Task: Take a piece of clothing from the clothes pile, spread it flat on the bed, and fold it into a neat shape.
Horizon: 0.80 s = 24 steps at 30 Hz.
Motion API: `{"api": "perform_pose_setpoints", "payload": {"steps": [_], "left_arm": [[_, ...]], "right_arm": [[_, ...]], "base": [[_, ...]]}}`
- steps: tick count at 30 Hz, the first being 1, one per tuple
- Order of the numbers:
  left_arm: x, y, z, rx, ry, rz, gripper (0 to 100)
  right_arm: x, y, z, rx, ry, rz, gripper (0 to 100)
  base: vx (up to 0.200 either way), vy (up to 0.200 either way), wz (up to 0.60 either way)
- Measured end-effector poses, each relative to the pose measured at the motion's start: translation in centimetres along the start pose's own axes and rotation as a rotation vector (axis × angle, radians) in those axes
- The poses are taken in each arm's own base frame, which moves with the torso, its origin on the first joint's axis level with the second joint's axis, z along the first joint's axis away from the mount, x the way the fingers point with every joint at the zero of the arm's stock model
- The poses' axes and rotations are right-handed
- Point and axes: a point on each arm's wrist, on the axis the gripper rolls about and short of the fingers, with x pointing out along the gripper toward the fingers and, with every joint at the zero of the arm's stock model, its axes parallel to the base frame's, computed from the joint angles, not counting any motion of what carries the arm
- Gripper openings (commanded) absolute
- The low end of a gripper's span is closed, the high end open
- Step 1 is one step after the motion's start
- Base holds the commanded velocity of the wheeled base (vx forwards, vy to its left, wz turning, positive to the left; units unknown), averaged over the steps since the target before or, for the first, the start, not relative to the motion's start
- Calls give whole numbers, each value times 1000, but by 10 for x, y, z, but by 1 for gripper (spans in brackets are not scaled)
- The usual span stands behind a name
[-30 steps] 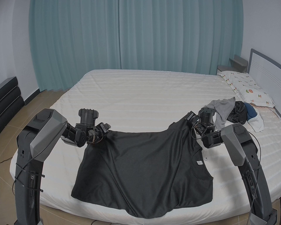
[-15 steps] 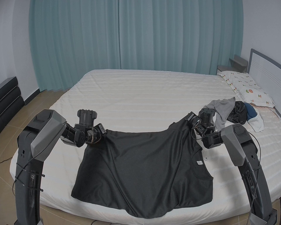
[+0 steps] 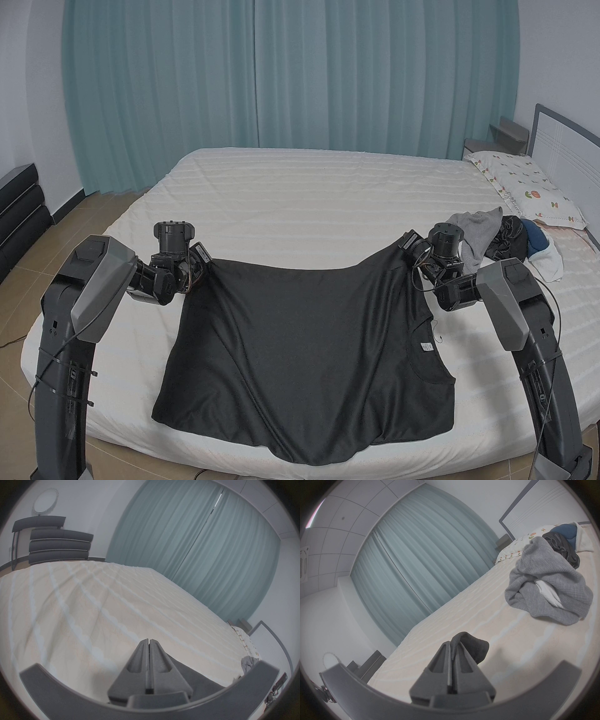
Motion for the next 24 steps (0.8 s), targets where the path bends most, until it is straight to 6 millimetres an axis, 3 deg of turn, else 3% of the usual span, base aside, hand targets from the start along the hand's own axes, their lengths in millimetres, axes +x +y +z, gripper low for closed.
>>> {"api": "perform_pose_setpoints", "payload": {"steps": [11,15,21,22,24], "left_arm": [[20,-1,8,-102,-153,15,0],[25,2,2,-101,-147,22,0],[30,8,-9,-94,-128,39,0],[31,9,-11,-92,-122,43,100],[32,11,-14,-88,-112,50,100]], "right_arm": [[-1,0,30,2,-65,40,0],[-1,-3,28,0,-57,35,0],[1,-16,10,-10,-12,13,0],[1,-19,6,-23,-5,7,0],[2,-24,0,-37,7,-3,0]], "base": [[0,0,0],[0,0,0],[0,0,0],[0,0,0],[0,0,0]]}}
